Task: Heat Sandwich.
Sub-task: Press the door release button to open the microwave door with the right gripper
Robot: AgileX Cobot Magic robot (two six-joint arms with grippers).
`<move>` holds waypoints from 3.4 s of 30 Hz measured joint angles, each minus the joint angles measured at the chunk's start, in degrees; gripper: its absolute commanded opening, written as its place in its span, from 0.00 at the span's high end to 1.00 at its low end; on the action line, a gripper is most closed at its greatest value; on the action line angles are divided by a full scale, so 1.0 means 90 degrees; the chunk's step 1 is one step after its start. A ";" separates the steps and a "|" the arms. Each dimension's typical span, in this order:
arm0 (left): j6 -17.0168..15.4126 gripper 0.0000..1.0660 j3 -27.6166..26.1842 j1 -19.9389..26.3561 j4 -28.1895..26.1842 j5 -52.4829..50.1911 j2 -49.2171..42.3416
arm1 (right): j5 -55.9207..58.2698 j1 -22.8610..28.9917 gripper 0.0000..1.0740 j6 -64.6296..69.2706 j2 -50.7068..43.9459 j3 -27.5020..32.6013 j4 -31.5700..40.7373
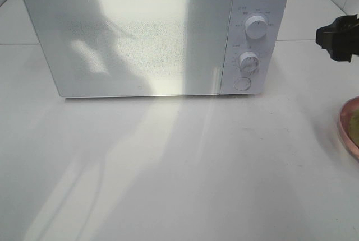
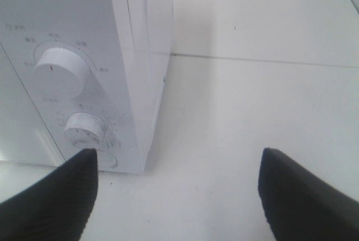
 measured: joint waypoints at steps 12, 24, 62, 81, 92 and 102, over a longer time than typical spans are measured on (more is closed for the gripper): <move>0.0000 0.03 0.0000 0.0000 0.0000 0.0000 0.0000 | -0.3043 0.0388 0.29 -0.0369 0.0955 0.1082 0.1229; 0.0000 0.03 0.0000 0.0000 0.0000 0.0000 0.0000 | -0.5112 0.1897 0.29 -0.1197 0.1923 0.1744 0.2648; 0.0000 0.03 0.0000 0.0000 0.0000 0.0000 0.0000 | -0.6519 0.3788 0.29 0.0382 0.3387 0.1833 0.4666; 0.0000 0.03 0.0000 0.0000 0.0000 0.0000 0.0000 | -0.6519 0.3788 0.31 0.6742 0.3387 0.1833 0.4666; 0.0000 0.03 0.0000 0.0000 0.0000 0.0000 0.0000 | -0.6245 0.3788 0.72 0.8613 0.3387 0.1833 0.4666; 0.0000 0.03 0.0000 0.0000 0.0000 0.0000 0.0000 | -0.6156 0.3788 1.00 0.8626 0.3387 0.1833 0.4666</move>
